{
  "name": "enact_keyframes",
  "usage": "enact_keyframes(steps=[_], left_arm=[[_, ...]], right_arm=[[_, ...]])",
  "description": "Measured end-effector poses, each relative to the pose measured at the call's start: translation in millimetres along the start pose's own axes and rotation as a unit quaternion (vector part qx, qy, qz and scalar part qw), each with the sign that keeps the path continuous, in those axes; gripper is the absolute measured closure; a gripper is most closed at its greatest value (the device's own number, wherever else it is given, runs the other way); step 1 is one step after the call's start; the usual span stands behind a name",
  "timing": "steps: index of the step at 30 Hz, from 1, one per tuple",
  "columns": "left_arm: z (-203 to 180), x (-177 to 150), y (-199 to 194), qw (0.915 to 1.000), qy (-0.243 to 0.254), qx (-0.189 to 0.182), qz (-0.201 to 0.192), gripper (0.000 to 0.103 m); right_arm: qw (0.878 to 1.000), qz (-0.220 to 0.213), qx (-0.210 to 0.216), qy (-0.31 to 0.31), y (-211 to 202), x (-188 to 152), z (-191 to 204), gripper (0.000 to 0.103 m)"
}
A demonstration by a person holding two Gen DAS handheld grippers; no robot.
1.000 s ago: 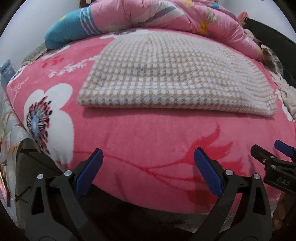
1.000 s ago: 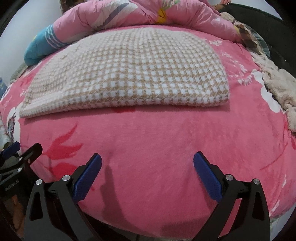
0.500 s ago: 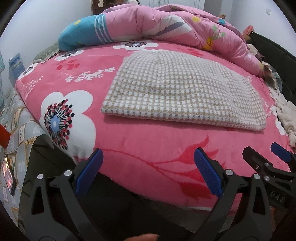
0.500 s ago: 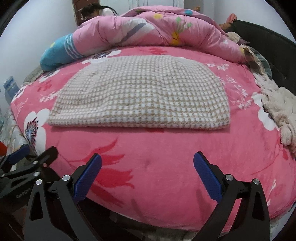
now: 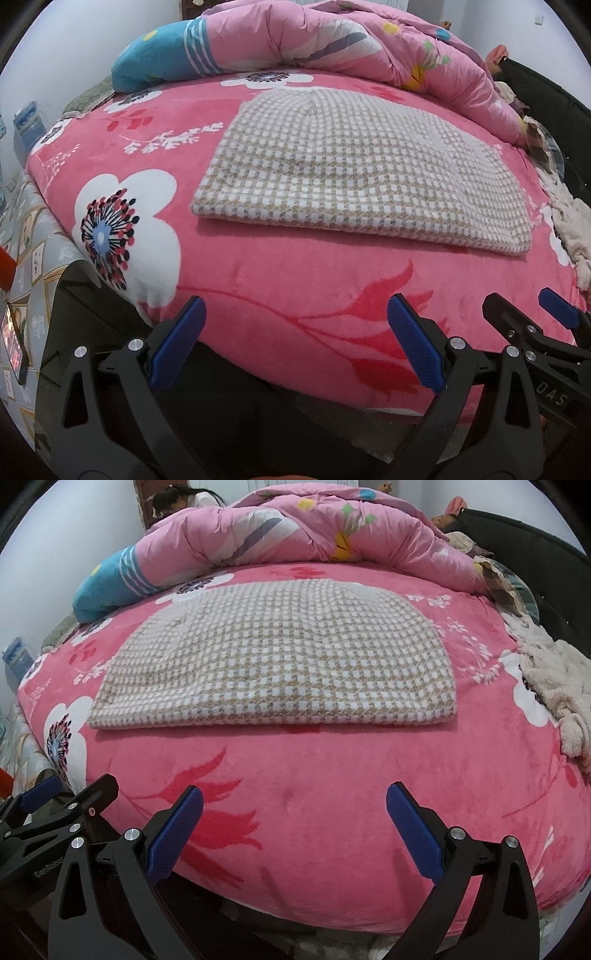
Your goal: Fold large clothes
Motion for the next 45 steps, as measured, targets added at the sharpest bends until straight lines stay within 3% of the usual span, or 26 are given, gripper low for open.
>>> enact_keyframes(steps=[45], left_arm=[[-1.4, -1.3, 4.6, 1.0000, 0.001, 0.000, 0.001, 0.008]], right_arm=[[1.000, 0.005, -0.008, -0.009, 0.9, -1.1, -4.5, 0.006]])
Point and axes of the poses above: each gripper's, at about its wrist camera, not at the fingertips, and y roughly the way its jaws point, z to its left, x to its top, the point moved 9 cm from there along y, roughly the way its jaws point, and after that the axes turned 8 degrees about x, right-handed, at the moved point
